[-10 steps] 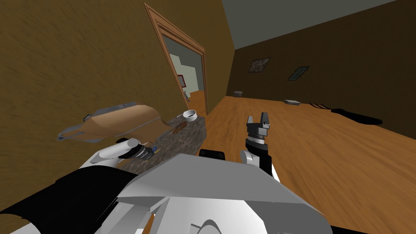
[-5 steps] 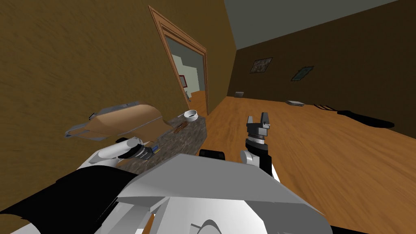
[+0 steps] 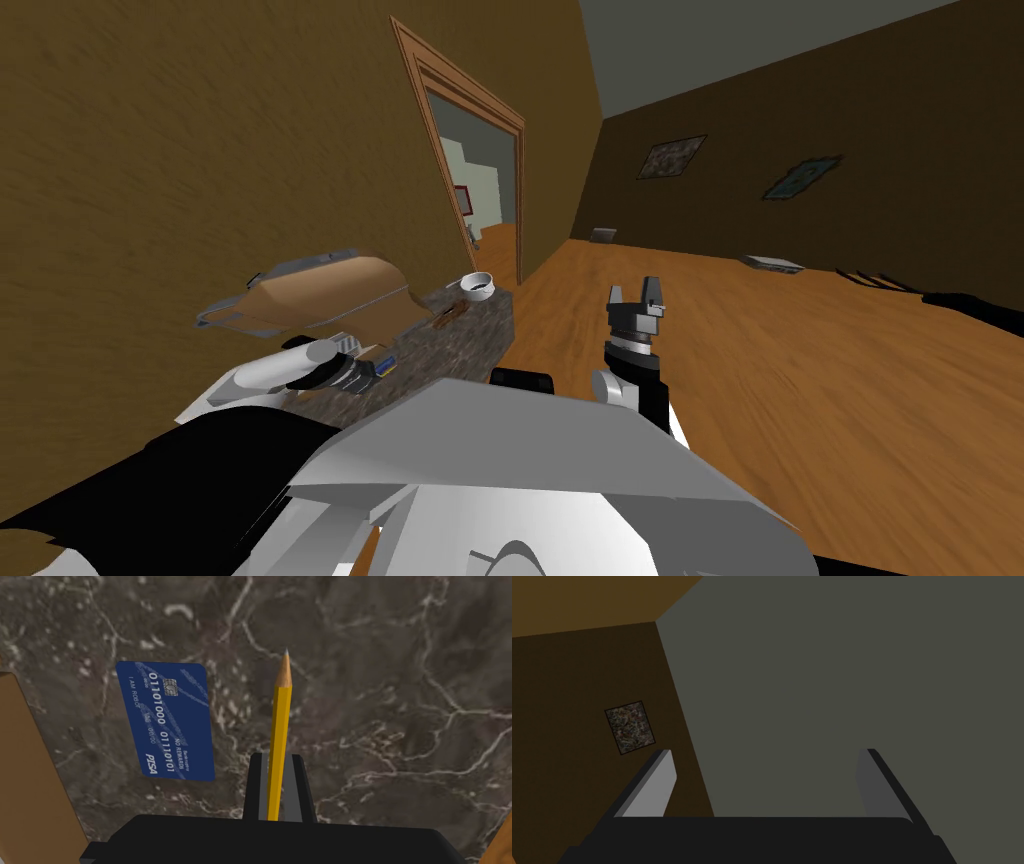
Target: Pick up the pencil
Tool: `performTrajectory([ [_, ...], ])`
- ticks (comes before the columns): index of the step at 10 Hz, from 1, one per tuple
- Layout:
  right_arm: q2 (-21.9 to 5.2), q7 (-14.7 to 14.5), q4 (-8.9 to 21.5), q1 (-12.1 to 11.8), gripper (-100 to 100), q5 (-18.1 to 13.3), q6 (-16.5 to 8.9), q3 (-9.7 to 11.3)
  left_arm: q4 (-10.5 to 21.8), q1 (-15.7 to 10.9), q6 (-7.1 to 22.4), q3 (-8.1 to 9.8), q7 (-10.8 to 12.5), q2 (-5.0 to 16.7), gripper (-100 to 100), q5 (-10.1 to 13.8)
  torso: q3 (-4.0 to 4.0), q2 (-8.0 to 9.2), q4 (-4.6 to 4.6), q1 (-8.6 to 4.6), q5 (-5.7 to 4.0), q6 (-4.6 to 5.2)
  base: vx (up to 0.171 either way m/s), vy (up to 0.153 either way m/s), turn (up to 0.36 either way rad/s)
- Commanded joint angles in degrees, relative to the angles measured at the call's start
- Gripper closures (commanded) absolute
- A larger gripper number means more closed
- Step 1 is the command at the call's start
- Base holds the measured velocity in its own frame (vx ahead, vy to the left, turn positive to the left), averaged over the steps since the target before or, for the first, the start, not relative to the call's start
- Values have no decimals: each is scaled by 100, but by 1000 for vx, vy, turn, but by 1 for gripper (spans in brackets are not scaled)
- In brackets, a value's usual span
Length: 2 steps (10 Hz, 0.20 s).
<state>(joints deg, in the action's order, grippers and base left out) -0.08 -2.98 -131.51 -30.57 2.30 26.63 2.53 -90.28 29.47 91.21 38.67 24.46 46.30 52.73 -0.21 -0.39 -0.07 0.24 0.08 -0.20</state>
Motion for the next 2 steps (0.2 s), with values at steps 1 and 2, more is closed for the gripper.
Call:
performTrajectory([
  [1, 0, 0, 0, 0, 0, 0, 0, 0, 0, 0, 0, 0, 0, 0, 100, 0, 0, 0, 0, 0, 0, 0, 41, 9, 43],
  [2, 0, 0, 0, 1, 0, 0, 0, 1, -20, 9, 18, 4, -1, 2, 0, 5, 6, 12, 2, -1, 3, 7, 7, 1, -9],
])
